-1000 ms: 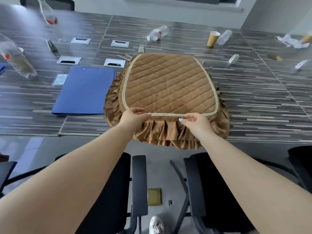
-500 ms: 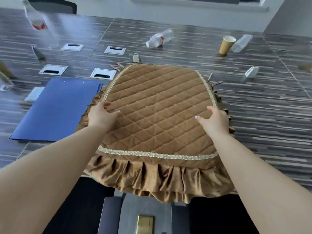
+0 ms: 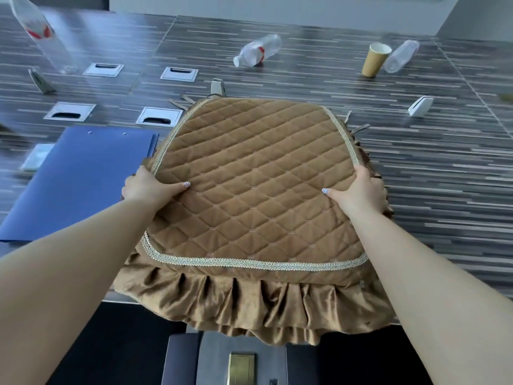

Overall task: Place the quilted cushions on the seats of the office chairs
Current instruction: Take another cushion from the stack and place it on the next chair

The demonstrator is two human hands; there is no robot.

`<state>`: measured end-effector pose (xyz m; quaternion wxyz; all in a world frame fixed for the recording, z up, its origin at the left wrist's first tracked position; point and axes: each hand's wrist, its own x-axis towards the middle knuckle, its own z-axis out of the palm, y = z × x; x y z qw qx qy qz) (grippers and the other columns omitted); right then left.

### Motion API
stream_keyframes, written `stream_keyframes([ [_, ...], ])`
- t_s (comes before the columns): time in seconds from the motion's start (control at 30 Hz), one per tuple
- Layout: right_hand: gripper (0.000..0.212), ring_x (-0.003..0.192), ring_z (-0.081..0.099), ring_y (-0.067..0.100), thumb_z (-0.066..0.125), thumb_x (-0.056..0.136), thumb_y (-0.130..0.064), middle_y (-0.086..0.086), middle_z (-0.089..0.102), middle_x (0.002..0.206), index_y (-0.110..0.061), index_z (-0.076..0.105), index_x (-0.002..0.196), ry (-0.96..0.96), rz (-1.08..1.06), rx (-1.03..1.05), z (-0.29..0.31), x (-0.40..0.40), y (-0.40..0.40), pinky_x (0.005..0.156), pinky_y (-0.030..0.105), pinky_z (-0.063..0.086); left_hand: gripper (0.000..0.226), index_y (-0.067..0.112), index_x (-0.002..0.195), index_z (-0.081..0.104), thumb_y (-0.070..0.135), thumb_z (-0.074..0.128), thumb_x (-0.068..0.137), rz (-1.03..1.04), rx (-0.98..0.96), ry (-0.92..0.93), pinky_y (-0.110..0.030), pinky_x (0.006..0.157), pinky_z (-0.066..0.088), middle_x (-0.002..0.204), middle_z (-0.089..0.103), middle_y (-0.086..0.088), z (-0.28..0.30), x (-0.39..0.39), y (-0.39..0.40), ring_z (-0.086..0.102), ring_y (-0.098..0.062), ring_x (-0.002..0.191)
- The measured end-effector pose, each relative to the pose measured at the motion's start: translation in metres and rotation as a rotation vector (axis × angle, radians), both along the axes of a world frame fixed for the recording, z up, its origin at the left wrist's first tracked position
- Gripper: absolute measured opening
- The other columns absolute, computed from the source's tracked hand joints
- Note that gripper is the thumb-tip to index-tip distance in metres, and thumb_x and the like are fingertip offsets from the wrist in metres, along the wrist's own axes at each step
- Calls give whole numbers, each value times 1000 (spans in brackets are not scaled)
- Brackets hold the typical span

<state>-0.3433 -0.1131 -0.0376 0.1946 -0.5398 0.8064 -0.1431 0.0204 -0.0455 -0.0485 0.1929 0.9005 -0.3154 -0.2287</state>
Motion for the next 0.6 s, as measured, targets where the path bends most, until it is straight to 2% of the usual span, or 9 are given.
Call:
stream_keyframes([
  [0.1, 84, 122, 48, 38, 81, 68, -41, 18, 48, 133, -26, 38, 139, -97, -78, -95, 11, -2, 2, 101, 48, 41, 88, 12, 112, 58, 64, 78, 44, 50, -85, 74, -50, 91, 51, 112, 63, -12, 12, 4, 9, 59, -35, 106],
  [0.17, 80, 120, 52, 36, 80, 71, -37, 16, 54, 133, -18, 40, 138, -179, -106, -78, 19, 1, 12, 98, 44, 43, 78, 12, 109, 61, 57, 81, 48, 86, -140, 148, -47, 88, 53, 106, 66, -9, 23, 9, 27, 62, -32, 100],
  [0.27, 53, 106, 60, 35, 77, 75, -34, 14, 65, 118, -6, 60, 117, -240, -91, -36, 29, 15, 35, 81, 35, 45, 66, 12, 110, 62, 46, 84, 58, 141, -194, 198, -45, 87, 54, 104, 67, -7, 32, 25, 62, 63, -29, 96],
  [0.43, 42, 92, 60, 30, 77, 76, -32, 9, 64, 96, -3, 65, 102, -359, -29, 18, 45, 69, 99, 75, 32, 43, 80, 11, 125, 53, 43, 86, 60, 233, -250, 183, -47, 94, 50, 118, 63, -6, 62, 73, 151, 60, -31, 108],
  [0.6, 47, 95, 62, 32, 79, 73, -27, 16, 66, 111, 0, 60, 108, -452, 12, -43, 69, 133, 164, 83, 37, 47, 88, 10, 129, 48, 46, 86, 58, 293, -280, 161, -49, 97, 48, 124, 59, -10, 87, 128, 233, 56, -34, 114],
])
